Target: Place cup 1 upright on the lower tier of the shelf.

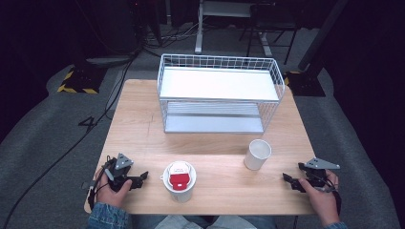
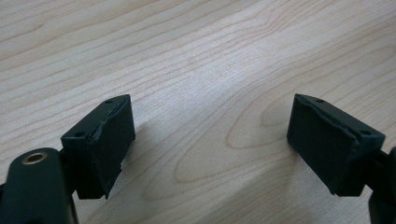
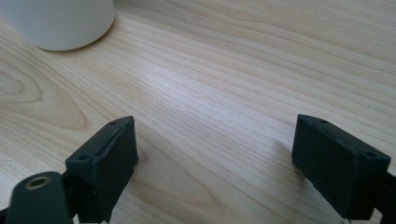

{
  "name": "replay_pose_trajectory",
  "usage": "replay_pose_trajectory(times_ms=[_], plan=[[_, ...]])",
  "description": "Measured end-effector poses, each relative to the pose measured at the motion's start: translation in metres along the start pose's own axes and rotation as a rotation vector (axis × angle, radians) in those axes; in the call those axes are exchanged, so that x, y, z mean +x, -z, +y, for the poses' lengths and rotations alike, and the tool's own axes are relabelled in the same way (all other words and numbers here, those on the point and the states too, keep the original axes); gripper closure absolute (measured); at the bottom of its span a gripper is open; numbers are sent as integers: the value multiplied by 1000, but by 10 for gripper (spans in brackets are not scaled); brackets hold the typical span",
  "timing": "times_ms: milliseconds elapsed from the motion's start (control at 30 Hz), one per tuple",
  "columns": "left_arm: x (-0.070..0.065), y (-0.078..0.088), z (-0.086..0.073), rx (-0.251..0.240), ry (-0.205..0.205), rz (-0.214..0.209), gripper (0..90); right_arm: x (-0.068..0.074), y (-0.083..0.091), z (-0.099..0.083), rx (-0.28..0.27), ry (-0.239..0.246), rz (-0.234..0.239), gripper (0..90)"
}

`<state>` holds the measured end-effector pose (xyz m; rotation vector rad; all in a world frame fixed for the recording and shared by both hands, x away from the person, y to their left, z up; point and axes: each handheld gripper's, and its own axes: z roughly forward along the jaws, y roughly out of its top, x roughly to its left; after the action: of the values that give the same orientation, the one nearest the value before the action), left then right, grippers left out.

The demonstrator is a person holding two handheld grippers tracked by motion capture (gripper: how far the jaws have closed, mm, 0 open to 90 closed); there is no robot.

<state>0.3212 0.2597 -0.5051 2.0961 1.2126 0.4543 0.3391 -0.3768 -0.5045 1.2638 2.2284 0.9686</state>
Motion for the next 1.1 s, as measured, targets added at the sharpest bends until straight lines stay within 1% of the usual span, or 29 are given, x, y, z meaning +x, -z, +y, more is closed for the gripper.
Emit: replay_pose_trajectory(times_ms=[367, 433, 500, 533, 567, 633, 700, 733, 767, 800, 867, 900, 933, 1033, 1067, 1100], plan=[[0, 0, 0, -1, -2, 1, 158, 0, 0, 0, 1, 0, -1, 145], [0, 0, 0, -1, -2, 0, 158, 0, 0, 0, 2, -5, -3, 144], [0, 0, 0, -1, -2, 0, 158, 2, 1, 0, -2, -19, -17, 157], [0, 0, 0, 0, -2, 0, 158, 5, 1, 0, -9, -33, -15, 163], [0, 0, 0, 0, -2, 0, 158, 5, 1, 0, -9, -33, -15, 163], [0, 0, 0, -1, -2, 1, 158, 8, 4, 2, -14, -29, -1, 163], [0, 0, 0, 0, -2, 0, 158, 13, 7, 6, -33, -18, 4, 164], [0, 0, 0, 0, -2, 1, 158, 18, 11, 10, -54, -8, 11, 164], [0, 0, 0, 0, -2, 0, 158, 18, 11, 10, -54, -8, 11, 164], [0, 0, 0, 0, -2, 0, 158, 24, 13, 14, -72, 0, 19, 163], [0, 0, 0, 1, -2, 1, 158, 30, 15, 17, -84, -2, 28, 163], [0, 0, 0, 1, -2, 1, 154, 30, 15, 17, -84, -2, 28, 163], [1, 0, 1, 3, -6, 2, 154, 33, 16, 19, -92, -3, 33, 163], [0, -2, 3, 5, 1, 1, 147, 41, 20, 23, -121, -7, 45, 164], [1, -3, 4, 4, -1, 3, 145, 47, 23, 27, -143, -21, 52, 164], [1, -3, 4, 4, -1, 3, 145, 47, 23, 27, -143, -21, 52, 164]])
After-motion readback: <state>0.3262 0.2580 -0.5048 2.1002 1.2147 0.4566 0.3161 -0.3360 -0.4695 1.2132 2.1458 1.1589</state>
